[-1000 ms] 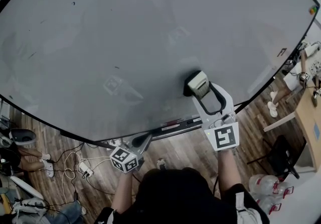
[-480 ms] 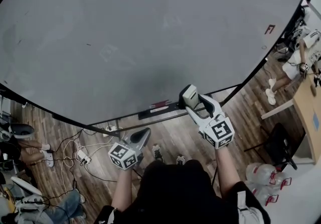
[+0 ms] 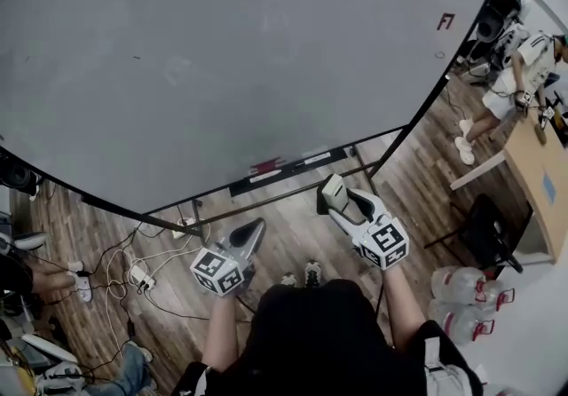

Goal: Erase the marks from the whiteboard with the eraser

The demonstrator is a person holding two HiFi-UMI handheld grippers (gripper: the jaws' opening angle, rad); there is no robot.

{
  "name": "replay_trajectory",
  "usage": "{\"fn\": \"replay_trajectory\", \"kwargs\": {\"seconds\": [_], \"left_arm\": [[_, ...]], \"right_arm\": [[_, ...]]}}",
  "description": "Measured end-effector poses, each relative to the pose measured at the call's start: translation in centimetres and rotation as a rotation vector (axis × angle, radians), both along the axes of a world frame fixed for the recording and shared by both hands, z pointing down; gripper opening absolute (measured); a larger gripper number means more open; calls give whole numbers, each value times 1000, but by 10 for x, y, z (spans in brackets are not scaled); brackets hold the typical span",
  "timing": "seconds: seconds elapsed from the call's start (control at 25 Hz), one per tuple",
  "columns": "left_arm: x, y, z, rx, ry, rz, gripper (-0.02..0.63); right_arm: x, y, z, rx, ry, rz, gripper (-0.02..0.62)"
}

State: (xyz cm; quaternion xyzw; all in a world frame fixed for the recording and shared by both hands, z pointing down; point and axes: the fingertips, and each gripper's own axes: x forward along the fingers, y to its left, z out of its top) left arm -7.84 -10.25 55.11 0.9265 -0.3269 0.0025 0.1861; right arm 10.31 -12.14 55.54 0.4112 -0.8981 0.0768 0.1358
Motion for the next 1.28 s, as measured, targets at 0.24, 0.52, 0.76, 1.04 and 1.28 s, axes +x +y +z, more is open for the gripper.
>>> {"fn": "replay_trajectory", "kwargs": {"seconds": [0.24, 0.52, 0.76, 1.04, 1.28], "left_arm": [[-17, 21, 30, -59, 18, 30, 11], [3, 31, 27, -51, -8, 60, 11], [86, 35, 3, 3, -19, 76, 11], [234, 75, 1, 21, -30, 138, 12], [330, 109, -3, 23, -33, 177, 11]], "right_arm": [[-27, 23, 3, -18, 12, 21, 239], [-2, 38, -4, 12, -5, 56, 238], [71, 55, -10, 34, -11, 53, 239], [225, 89, -11, 48, -4, 107, 239], [322, 122, -2, 45, -8, 151, 239]]}}
